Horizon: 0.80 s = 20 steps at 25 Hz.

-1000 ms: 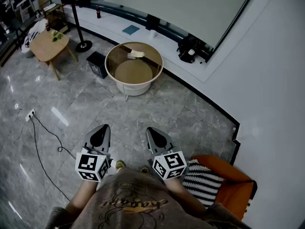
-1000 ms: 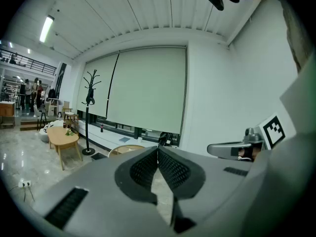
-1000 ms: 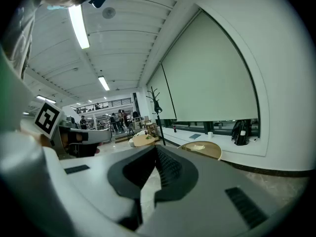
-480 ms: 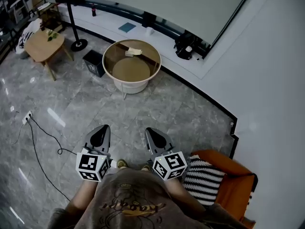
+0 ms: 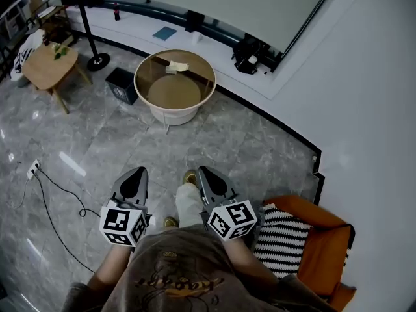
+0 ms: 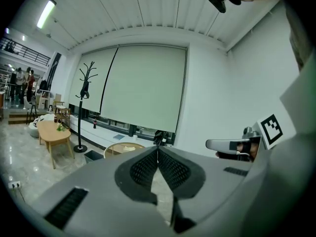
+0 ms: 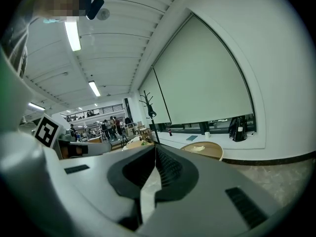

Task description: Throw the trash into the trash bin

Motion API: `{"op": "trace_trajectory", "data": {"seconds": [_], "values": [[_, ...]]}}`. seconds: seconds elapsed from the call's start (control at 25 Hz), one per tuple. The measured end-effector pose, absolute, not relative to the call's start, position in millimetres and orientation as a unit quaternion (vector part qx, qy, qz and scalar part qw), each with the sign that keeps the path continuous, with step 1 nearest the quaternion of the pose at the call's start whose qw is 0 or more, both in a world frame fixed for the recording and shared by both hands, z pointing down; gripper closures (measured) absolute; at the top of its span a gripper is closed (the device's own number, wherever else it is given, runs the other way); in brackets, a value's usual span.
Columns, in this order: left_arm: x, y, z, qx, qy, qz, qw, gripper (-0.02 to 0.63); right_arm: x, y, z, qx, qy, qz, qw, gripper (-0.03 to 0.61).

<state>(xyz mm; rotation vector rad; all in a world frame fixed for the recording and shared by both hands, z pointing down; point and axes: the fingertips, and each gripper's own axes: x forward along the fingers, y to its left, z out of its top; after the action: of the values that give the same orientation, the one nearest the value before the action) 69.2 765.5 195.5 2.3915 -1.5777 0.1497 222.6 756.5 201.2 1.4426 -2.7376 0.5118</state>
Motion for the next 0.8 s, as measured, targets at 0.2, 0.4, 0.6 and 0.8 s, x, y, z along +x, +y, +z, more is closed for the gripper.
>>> {"op": "trace_trajectory", "data": {"seconds": [0.2,0.4,0.6,0.8], "values": [[59.8,743.1,198.9,0.83,-0.539,0.048,0.133,0.594,214.4,735.0,206.8,0.467,-0.87,0.158,0.011,0.56],[53.1,708.6,205.8,0.827,-0.542,0.046,0.142,0.594,209.7,703.5,216.0,0.467,-0.869,0.162,0.02,0.558],[54.8,671.3,212.1,0.83,-0.536,0.054,0.146,0.594,214.8,665.5,224.1,0.477,-0.861,0.177,0.015,0.558],[58.4,623.7,211.8,0.827,-0.538,0.056,0.154,0.594,220.0,617.0,221.7,0.479,-0.858,0.182,0.01,0.558]]}}
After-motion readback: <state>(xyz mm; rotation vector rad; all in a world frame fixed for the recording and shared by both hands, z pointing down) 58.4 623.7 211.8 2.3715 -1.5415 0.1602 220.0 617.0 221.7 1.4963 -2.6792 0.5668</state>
